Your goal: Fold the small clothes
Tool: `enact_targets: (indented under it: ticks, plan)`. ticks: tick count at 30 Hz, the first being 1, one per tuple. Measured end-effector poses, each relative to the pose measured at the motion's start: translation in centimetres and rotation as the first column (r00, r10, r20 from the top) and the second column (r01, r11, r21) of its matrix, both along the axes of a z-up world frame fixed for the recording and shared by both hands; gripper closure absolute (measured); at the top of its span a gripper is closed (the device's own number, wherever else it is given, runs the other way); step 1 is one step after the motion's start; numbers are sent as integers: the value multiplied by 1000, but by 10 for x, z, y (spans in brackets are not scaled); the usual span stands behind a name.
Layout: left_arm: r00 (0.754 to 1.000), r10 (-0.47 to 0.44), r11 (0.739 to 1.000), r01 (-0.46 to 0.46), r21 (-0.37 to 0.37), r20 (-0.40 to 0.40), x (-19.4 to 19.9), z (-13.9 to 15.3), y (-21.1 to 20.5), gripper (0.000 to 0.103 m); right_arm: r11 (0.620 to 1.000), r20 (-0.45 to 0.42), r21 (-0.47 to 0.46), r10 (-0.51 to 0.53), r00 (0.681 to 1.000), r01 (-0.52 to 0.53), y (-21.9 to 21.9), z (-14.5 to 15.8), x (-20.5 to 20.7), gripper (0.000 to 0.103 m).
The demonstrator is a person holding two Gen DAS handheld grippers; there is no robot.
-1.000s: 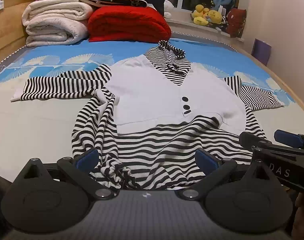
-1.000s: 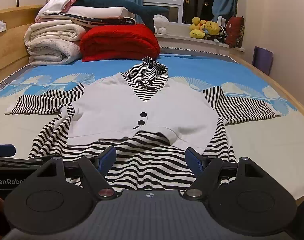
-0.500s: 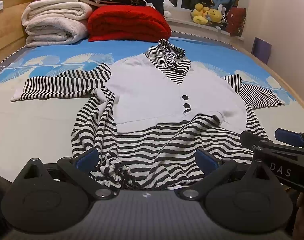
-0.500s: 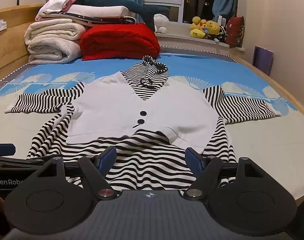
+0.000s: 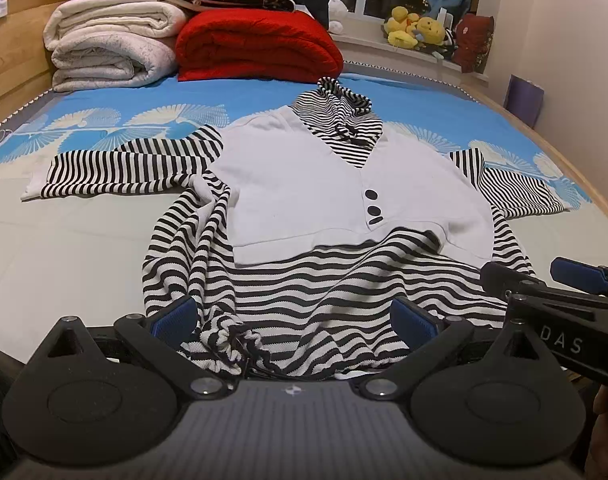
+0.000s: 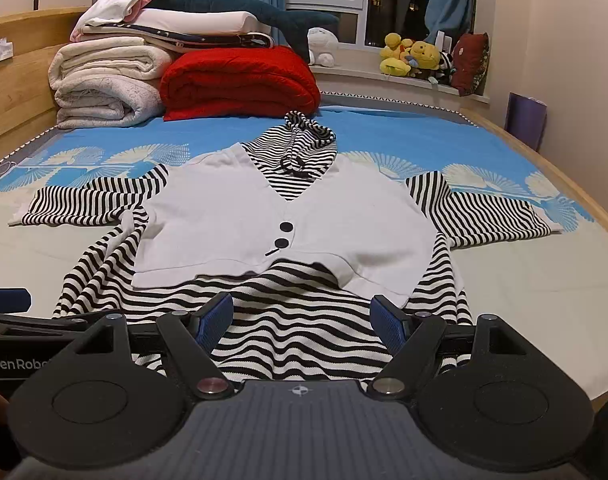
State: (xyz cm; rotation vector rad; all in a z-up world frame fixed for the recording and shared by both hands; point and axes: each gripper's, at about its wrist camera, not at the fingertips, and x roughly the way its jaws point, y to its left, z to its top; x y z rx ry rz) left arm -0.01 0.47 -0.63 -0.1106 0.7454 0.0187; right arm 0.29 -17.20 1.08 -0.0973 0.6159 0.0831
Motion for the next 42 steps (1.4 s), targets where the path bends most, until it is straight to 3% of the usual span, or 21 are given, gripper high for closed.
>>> enact_targets:
  ticks: [26, 33, 37, 40, 42]
  plan:
    - [1000, 1, 1000, -1, -29, -3, 0, -1, 0, 1, 1000, 2, -5, 1, 1000, -1, 0, 0, 0, 26]
    - [1000, 10, 997, -9, -72, 15, -2, 2, -3, 1, 1000, -18, 7, -9, 1000, 9, -4, 0, 2, 26]
    - [997, 6, 999, -3, -43, 76, -3, 15, 4, 9, 999, -22, -3, -36, 999, 36, -5, 3, 3, 26]
    - [1000, -2, 996, 4, -93, 23, 15, 42, 24, 20, 997, 5, 36, -69, 998, 69, -13, 10, 4, 26]
    - [999, 12, 990, -7, -140, 36, 30, 71, 42, 26, 994, 55, 58, -92, 994, 89, -18, 17, 4, 26]
